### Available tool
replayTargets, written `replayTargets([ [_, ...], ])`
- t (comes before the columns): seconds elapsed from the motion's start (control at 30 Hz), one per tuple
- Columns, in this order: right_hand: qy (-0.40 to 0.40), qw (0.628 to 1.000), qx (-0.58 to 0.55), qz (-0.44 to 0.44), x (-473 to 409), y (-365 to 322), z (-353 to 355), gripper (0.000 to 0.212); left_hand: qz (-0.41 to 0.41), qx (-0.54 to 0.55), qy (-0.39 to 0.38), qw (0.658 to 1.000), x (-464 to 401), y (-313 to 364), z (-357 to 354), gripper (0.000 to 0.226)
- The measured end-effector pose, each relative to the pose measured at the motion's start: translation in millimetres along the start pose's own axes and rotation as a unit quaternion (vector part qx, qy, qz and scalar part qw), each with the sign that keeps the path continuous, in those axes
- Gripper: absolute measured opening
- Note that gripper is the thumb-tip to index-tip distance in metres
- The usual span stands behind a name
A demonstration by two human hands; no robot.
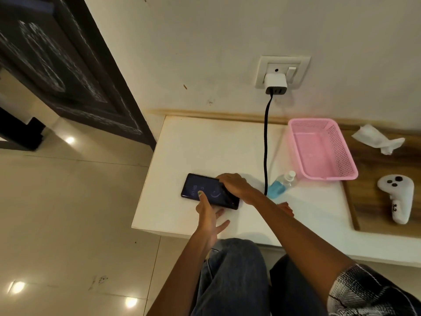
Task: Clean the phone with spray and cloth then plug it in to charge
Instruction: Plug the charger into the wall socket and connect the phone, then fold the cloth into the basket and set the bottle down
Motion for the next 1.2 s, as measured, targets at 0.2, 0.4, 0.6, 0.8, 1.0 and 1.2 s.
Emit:
replayTargets([
  [0.2, 0.032, 0.996, 0.087, 0.013, -6, 0, 3, 0.041, 0.012, -0.007, -0.020, 1.000, 4, -2, -5, 0.067],
  [0.4, 0.093, 0.984, 0.134, 0.071, -7, 6, 2, 0.037, 0.023, -0.026, -0.021, 0.999, 9, 0, -10, 0.068],
  [0.6, 0.131, 0.974, 0.165, 0.081, -5, 6, -4, 0.038, 0.021, -0.029, -0.024, 0.999, 15, 5, -10, 0.068],
  [0.8, 0.100, 0.968, 0.212, 0.088, 3, 9, -5, 0.046, 0.022, -0.031, -0.021, 0.999, 18, 6, -6, 0.070],
  [1.0, 0.135, 0.970, 0.165, 0.114, 33, 11, 2, 0.047, 0.028, 0.013, -0.003, 1.000, 23, 3, 0, 0.068],
  [1.2, 0.169, 0.977, -0.014, 0.128, 97, 44, 12, 0.022, -0.031, -0.024, 0.047, 0.998, 30, 0, -4, 0.041],
])
Point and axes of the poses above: each hand's wrist, its own x-axis away from the middle knuckle, its own z-axis out of the back of the hand, y = z × x, the point moved 4 cm from there along -x, towards the middle knuckle, and after that the axes turned 7 degrees about -y, right-handed, at the moved point
